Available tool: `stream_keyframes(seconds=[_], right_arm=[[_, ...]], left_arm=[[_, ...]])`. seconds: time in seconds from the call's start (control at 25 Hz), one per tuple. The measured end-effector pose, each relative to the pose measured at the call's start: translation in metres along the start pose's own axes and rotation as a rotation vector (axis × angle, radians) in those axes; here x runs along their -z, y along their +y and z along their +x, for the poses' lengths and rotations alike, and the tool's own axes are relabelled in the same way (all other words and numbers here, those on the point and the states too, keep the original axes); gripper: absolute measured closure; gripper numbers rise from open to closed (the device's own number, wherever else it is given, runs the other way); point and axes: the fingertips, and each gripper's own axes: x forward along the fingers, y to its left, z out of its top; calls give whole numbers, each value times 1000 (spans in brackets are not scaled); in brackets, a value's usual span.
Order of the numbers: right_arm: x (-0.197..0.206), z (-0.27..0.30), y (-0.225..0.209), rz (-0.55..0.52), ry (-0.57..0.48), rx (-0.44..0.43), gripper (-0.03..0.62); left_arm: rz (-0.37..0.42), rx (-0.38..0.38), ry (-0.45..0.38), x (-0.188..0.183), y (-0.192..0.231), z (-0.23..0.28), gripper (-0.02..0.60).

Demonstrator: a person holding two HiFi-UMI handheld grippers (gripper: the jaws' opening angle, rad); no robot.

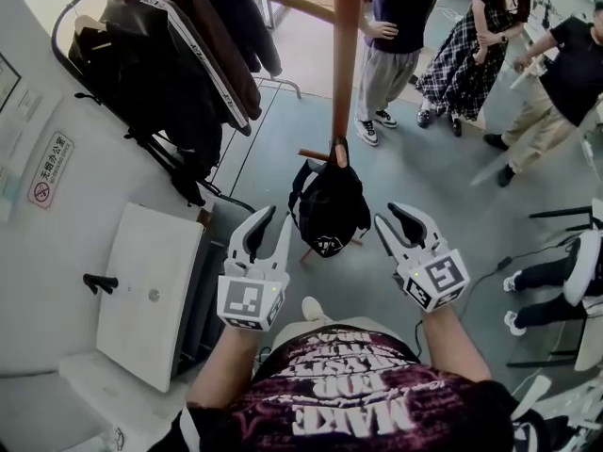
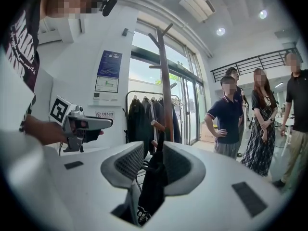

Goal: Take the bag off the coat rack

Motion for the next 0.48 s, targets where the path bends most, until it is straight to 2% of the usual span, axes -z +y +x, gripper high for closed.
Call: stream_keyframes(seconds=[0.48], right_arm=[[2,27,3,-10,10,47,462]], left_arm=[[11,78,2,7,14,23,495]])
